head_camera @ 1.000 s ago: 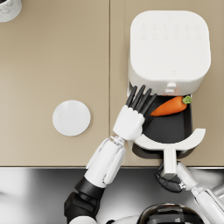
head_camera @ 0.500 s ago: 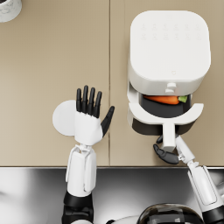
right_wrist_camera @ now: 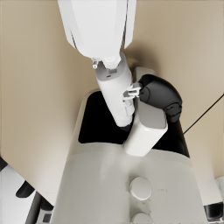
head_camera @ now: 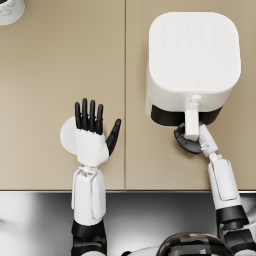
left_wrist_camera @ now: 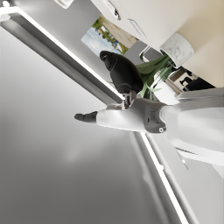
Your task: Pick up the carrot and place it into the air fryer
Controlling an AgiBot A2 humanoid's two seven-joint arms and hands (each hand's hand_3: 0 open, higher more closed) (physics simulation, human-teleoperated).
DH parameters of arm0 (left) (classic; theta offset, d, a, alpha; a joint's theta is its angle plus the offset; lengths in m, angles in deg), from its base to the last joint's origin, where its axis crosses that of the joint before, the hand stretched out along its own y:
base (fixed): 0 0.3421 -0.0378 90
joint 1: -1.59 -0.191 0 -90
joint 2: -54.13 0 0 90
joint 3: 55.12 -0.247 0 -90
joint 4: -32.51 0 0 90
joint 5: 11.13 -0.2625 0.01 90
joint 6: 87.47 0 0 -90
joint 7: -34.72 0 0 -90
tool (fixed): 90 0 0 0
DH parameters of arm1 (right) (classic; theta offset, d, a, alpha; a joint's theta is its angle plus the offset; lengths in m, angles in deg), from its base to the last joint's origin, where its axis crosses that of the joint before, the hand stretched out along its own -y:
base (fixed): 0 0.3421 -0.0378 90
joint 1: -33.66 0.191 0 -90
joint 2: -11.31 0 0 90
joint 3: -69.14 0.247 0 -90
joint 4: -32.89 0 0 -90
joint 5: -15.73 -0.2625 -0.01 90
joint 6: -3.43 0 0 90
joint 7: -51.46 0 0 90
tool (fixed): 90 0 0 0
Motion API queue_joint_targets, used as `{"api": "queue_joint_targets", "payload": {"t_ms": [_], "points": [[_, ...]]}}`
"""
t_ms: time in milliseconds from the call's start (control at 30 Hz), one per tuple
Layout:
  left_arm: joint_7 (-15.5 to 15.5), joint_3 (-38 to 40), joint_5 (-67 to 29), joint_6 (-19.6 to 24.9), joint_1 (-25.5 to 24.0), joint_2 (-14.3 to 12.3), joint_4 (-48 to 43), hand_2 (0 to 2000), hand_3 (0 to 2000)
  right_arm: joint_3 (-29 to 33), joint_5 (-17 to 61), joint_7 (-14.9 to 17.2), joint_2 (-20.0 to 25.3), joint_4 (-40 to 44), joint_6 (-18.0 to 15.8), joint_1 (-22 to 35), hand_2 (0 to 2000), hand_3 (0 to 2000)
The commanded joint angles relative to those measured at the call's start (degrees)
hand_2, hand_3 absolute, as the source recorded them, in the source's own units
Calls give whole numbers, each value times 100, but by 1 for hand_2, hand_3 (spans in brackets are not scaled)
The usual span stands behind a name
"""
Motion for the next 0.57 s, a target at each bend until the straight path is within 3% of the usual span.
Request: {"api": "queue_joint_targets", "payload": {"t_ms": [33,100,233,567], "points": [[0,-3,0,0,-20,1,-8,0,0,28,3,20,-3,124,-217,116,2000,2000],[0,-8,1,0,-48,2,-18,0,0,61,5,-10,-7,279,-466,230,2000,2000],[0,-12,1,1,-67,3,-26,0,0,85,8,-71,3,394,-603,313,2000,2000],[0,-13,1,1,-73,3,-29,0,0,94,12,-125,6,449,-665,342,2000,2000]]}}
